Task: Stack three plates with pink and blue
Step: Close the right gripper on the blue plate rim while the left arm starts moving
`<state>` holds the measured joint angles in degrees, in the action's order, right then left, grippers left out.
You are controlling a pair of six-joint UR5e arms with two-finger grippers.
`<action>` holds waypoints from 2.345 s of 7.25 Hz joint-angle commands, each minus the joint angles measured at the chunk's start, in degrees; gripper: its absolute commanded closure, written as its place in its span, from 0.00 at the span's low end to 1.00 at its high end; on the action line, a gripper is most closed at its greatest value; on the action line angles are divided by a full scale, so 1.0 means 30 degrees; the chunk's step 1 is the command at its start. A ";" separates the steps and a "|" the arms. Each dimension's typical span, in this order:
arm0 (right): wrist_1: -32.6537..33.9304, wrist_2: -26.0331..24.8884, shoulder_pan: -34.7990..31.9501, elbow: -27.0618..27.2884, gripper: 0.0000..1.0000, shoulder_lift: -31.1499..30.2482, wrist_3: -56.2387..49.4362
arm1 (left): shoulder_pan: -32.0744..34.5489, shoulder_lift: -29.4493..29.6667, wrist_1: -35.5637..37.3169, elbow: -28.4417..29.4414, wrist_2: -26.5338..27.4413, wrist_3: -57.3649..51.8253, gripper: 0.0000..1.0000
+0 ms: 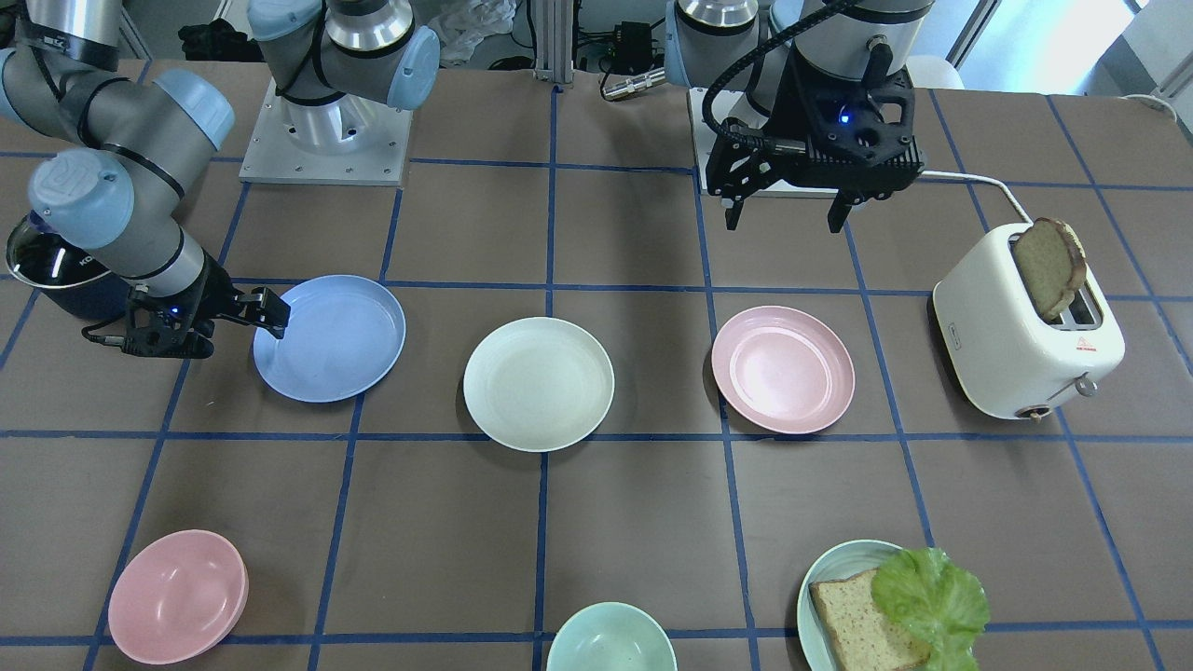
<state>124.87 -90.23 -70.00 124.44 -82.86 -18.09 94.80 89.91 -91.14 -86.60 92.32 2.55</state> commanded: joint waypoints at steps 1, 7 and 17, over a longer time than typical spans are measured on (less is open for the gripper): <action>0.0008 -0.0010 0.0013 0.0005 0.00 0.0024 0.0024 | 0.0012 0.0002 0.0000 0.0008 -0.0012 0.0000 0.00; 0.0008 -0.0040 0.0013 0.0005 0.00 0.0024 0.0024 | 0.0042 -0.0028 0.0029 -0.0080 0.0252 -0.0029 0.00; 0.0448 0.0019 0.0072 0.0327 0.00 0.0434 0.0024 | 0.0012 0.0148 0.0059 -0.0168 0.0252 -0.0059 0.00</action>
<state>126.20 -90.17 -69.79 125.41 -81.57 -18.03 94.79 90.29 -90.97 -87.09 93.06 2.37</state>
